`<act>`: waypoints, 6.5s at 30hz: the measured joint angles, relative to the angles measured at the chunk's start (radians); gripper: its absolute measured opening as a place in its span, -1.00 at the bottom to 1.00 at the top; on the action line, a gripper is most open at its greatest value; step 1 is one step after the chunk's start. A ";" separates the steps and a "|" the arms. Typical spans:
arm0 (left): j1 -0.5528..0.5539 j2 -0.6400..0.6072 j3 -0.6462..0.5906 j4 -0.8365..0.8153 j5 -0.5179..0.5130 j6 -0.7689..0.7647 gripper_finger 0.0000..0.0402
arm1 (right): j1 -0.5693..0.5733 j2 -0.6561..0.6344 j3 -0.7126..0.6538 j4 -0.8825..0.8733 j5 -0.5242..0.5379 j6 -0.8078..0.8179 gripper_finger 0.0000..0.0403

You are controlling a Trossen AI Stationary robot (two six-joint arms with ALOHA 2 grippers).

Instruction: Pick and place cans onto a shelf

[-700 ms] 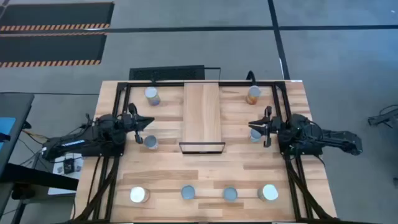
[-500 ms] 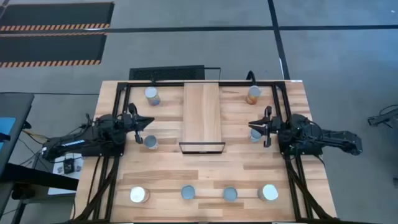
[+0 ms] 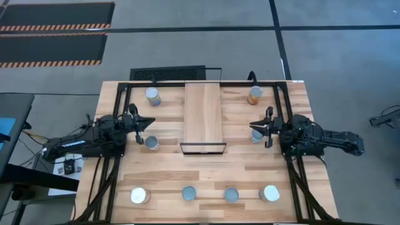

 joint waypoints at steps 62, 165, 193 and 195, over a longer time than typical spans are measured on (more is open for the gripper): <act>0.267 0.744 0.514 -0.368 -0.157 -0.101 -1.00 | 0.000 0.000 0.000 0.000 0.000 0.000 -0.63; 0.240 1.747 1.377 -0.464 -0.181 0.142 -1.00 | 0.001 0.000 0.000 0.000 0.000 0.000 -0.63; 0.270 1.781 1.379 -0.442 -0.077 0.139 -1.00 | 0.001 0.000 0.000 0.000 0.000 0.000 -0.63; 0.270 1.781 1.379 -0.442 -0.079 0.139 -0.98 | 0.001 0.000 0.000 0.000 0.000 0.000 -0.63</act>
